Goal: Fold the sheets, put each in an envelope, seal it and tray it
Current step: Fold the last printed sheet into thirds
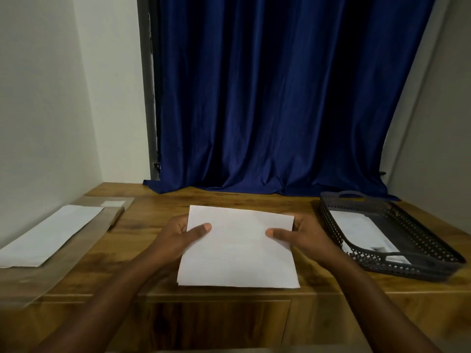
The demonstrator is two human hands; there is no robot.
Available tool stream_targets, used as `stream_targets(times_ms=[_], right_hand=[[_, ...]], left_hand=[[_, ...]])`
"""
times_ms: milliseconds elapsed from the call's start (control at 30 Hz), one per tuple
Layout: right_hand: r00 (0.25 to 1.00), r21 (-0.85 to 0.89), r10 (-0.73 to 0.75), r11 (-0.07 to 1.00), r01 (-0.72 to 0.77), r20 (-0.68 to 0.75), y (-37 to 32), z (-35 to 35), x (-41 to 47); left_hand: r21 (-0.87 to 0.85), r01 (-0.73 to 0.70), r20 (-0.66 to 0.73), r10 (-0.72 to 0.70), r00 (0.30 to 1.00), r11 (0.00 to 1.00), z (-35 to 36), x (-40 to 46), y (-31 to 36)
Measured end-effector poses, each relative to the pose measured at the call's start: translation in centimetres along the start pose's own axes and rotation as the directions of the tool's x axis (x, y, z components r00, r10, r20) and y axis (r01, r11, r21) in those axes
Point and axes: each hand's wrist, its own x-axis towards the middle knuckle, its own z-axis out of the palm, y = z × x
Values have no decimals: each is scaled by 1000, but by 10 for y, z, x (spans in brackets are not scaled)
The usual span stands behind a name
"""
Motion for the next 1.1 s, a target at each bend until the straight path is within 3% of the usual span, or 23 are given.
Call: stream_targets(times_ms=[100,233,400,500,600,733,933,1000,1100], right_hand=[[992,-61,114,992,-111,47,23,10,24],[984,-148,176,974,-174,-1,69,15,51],[987,-118,148,981,-154,-53,76,19,52],[995,-264,99,960,-91,17,82,13,39],[983,-316,65,949,-8,172,95,5,22],[936,-497,150,867,31,319,103,-1,7],[954,-539,89,838,84,287,121,8,4],[958,-562,71,821,103,279,123,10,2],[957,-575,63,810,116,282,121,11,0]], left_hand=[[45,31,17,-32,999,998,-4,29,-29],[224,52,-31,-46,998,973,-1,46,-54],[391,-58,-69,92,993,919,7,39,-55],[469,-140,14,151,988,872,6,27,-55],[522,-265,189,193,963,811,1,15,-65],[634,-313,331,118,936,707,1,1,-78],[672,-375,350,172,921,638,18,-6,-72],[742,-383,348,171,922,550,27,-1,-72],[842,-344,361,39,932,416,45,5,-72]])
